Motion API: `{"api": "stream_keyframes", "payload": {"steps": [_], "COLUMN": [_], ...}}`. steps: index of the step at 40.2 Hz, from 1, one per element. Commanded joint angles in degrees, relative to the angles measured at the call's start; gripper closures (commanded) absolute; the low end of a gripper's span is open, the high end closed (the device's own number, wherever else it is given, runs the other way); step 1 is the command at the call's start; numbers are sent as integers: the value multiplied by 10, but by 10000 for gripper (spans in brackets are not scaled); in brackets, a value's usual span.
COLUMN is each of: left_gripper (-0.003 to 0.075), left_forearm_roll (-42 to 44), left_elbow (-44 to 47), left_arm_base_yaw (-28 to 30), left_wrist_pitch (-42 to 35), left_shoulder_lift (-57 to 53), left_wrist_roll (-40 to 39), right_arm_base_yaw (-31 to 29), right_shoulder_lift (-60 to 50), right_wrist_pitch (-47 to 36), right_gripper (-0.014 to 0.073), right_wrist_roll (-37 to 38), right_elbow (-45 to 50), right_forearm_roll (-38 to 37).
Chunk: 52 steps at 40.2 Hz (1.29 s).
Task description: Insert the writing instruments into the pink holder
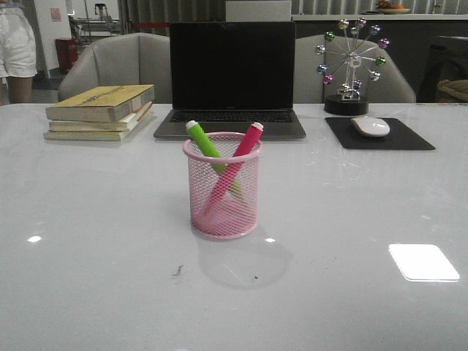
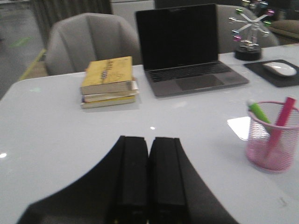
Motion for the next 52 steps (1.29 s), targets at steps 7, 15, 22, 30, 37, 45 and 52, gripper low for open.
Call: {"api": "stream_keyframes", "payload": {"steps": [7,15,22,30,37,45,52], "left_gripper": [629,629,629,629,629,629,629], "left_forearm_roll": [-6,-27,-27,-27,-27,-27,-27], "left_elbow": [103,161,165,165,165,165,165], "left_arm_base_yaw": [89,108,103,103,103,103,103], "left_wrist_pitch": [-137,-188,-209,-222,-222,-222,-222], "left_shoulder_lift": [-61,-85,-87,-86,-86,-86,-86], "left_wrist_roll": [-5,-5,-5,-5,-5,-5,-5], "right_arm_base_yaw": [-2,-2,-2,-2,-2,-2,-2], "right_shoulder_lift": [1,1,1,1,1,1,1], "right_wrist_pitch": [-38,-37,-36,-36,-36,-36,-36], "right_gripper": [524,524,524,524,524,524,524], "right_wrist_roll": [-4,-4,-4,-4,-4,-4,-4], "right_elbow": [-15,-15,-15,-15,-15,-15,-15], "right_forearm_roll": [-6,-6,-6,-6,-6,-6,-6]}}
